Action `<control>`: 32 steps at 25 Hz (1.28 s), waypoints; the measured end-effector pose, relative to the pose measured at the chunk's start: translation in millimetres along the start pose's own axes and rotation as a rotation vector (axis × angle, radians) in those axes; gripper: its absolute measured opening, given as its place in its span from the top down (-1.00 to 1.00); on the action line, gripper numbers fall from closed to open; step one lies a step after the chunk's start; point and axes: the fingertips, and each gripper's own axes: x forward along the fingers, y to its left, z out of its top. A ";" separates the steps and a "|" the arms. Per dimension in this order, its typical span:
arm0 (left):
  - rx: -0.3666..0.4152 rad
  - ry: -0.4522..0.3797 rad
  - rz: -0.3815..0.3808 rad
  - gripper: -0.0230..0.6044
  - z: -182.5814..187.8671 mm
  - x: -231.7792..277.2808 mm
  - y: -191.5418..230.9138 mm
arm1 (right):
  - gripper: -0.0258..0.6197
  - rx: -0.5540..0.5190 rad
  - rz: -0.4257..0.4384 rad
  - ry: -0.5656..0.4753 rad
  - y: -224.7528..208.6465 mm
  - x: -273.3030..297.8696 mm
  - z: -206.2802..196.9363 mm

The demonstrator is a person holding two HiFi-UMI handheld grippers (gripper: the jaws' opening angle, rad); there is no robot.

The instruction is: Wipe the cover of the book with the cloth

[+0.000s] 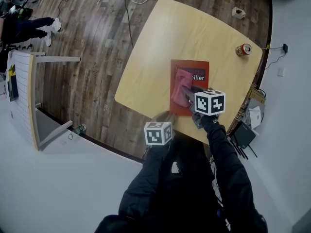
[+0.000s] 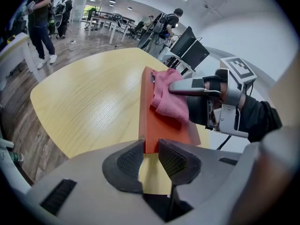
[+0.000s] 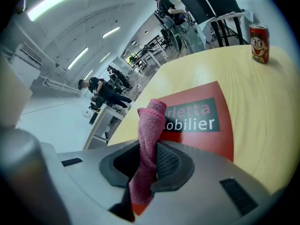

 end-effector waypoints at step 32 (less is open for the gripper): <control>-0.003 0.007 0.005 0.55 0.8 -1.0 0.3 | 0.67 0.025 -0.065 -0.040 -53.0 -46.5 5.3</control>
